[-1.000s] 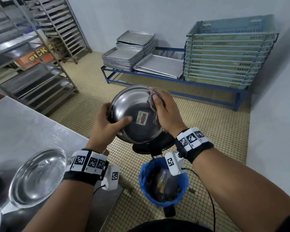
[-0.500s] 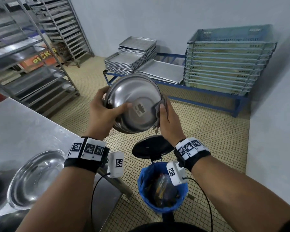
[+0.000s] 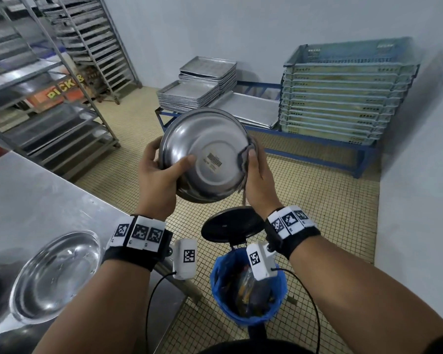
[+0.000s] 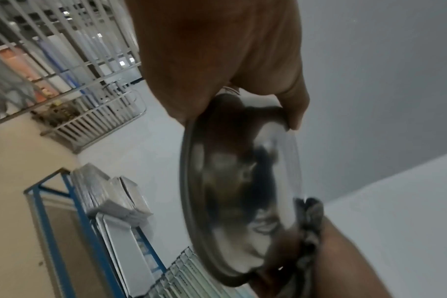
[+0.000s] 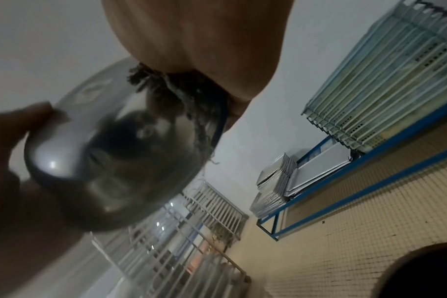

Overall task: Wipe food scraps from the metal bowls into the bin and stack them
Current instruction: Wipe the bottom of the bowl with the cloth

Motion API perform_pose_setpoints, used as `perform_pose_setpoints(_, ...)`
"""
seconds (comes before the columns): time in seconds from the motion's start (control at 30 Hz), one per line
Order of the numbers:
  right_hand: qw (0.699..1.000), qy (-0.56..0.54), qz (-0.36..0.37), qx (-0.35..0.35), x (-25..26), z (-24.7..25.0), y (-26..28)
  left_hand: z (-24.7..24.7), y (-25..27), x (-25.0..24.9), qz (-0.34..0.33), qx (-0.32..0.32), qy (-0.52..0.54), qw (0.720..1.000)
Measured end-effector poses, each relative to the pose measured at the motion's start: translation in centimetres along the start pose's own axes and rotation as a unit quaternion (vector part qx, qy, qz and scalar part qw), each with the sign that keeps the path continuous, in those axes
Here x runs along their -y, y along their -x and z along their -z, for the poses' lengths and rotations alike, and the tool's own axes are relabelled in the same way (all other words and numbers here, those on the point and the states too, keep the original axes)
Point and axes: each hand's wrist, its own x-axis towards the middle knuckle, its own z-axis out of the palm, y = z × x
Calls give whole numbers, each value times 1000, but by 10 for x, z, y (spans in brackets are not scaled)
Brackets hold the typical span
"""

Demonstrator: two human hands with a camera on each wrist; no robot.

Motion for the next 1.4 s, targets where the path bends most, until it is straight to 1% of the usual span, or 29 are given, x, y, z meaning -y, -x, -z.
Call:
perform_pose_setpoints(0.07,999,-22,-5,-24,3,-1,-7,-2,3,1,6,7,-5,1000)
perform_pose_setpoints(0.13,999,-5,26,-43,15,3,-19,-2,3,-2,-9,31,-57,998)
perform_pose_setpoints(0.17,998,9,45,-38,22,8,-26,-1,2,-4,-21,46,-91,995)
perform_pose_setpoints(0.23,995,64,82,-4,36,20,-38,4,-4,-14,-34,87,-142,985)
perform_pose_setpoints(0.3,984,129,118,47,47,28,-46,6,-12,-25,-49,122,-184,974)
perform_pose_setpoints(0.4,946,233,190,116,56,27,-49,2,-24,-42,-80,157,-265,948)
perform_pose_setpoints(0.43,940,243,204,120,57,27,-48,-1,-25,-45,-82,166,-266,946)
perform_pose_setpoints(0.47,942,237,210,112,56,25,-48,-4,-26,-46,-83,168,-254,949)
perform_pose_setpoints(0.53,953,206,209,79,52,23,-44,-7,-26,-43,-85,141,-211,963)
perform_pose_setpoints(0.6,962,187,194,47,42,17,-34,-7,-25,-38,-71,86,-148,983)
perform_pose_setpoints(0.67,970,178,163,27,27,10,-20,-7,-23,-33,-50,30,-81,995)
perform_pose_setpoints(0.7,974,175,145,22,21,8,-14,-8,-21,-30,-44,17,-63,997)
perform_pose_setpoints(0.77,978,165,124,6,19,5,-14,-11,-16,-26,-40,16,-53,998)
perform_pose_setpoints(0.83,976,169,139,-19,28,4,-22,-14,-12,-22,-32,7,-28,999)
perform_pose_setpoints(0.93,960,197,195,-31,32,-6,-14,-19,-14,-24,-23,-42,39,998)
perform_pose_setpoints(1.0,933,260,248,-16,20,-18,8,-22,-17,-29,-25,-60,66,996)
perform_pose_setpoints(1.07,896,342,284,-9,9,-26,24,-22,-17,-29,-40,-52,48,997)
perform_pose_setpoints(1.1,886,363,289,-11,8,-27,22,-22,-16,-28,-45,-42,34,998)
perform_pose_setpoints(1.13,885,367,286,-17,11,-27,16,-20,-14,-26,-46,-31,21,998)
perform_pose_setpoints(1.17,892,360,272,-23,17,-25,7,-19,-11,-24,-45,-15,10,999)
perform_pose_setpoints(1.2,906,342,247,-28,24,-22,-2,-18,-8,-21,-42,1,0,999)
perform_pose_setpoints(1.3,953,240,176,-49,42,-10,-32,-12,-2,-15,-44,46,-42,997)
perform_pose_setpoints(1.37,975,171,137,-30,52,-4,-47,-10,2,-14,-51,74,-70,993)
perform_pose_setpoints(1.4,979,159,129,-7,59,-3,-51,-10,3,-14,-54,91,-80,991)
